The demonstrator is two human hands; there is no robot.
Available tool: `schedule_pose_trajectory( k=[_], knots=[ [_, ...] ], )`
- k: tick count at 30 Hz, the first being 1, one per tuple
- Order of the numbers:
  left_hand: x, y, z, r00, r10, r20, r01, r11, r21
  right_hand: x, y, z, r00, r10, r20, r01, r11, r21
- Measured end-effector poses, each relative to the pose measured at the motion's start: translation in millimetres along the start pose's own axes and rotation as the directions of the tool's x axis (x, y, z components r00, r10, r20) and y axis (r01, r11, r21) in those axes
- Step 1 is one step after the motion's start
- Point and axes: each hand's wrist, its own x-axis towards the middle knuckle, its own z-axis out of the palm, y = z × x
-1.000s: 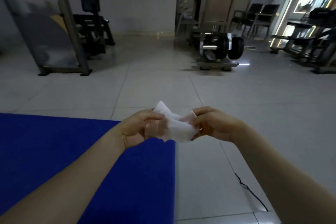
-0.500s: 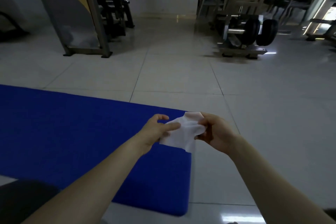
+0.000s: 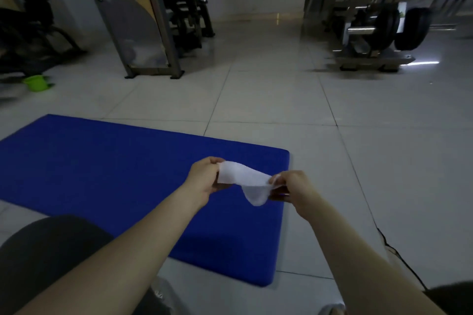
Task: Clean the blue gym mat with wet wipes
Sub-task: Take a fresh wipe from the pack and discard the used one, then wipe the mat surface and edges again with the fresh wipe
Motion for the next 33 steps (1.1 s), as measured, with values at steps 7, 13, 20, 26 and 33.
schedule_pose_trajectory(
  k=[7, 13, 20, 26, 33],
  knots=[
    [-36, -16, 4, 0.951, 0.178, 0.254, -0.255, 0.915, 0.311, -15, 21, 39, 0.933, -0.065, 0.354, 0.07, 0.998, -0.001],
    [-8, -45, 1, 0.967, -0.048, 0.249, 0.023, 0.994, 0.103, 1, 54, 38, 0.982, -0.026, 0.188, 0.057, 0.985, -0.161],
    [66, -189, -25, 0.827, -0.554, -0.092, 0.561, 0.824, 0.078, 36, 148, -2, 0.951, 0.289, -0.106, -0.298, 0.952, -0.076],
    [83, -298, -51, 0.628, -0.721, -0.293, 0.739, 0.67, -0.066, 60, 227, -20, 0.876, 0.425, -0.229, -0.427, 0.903, 0.044],
    [97, -317, -39, 0.656, -0.686, -0.315, 0.585, 0.726, -0.361, 84, 236, -36, 0.853, 0.291, -0.433, -0.399, 0.898, -0.183]
  ],
)
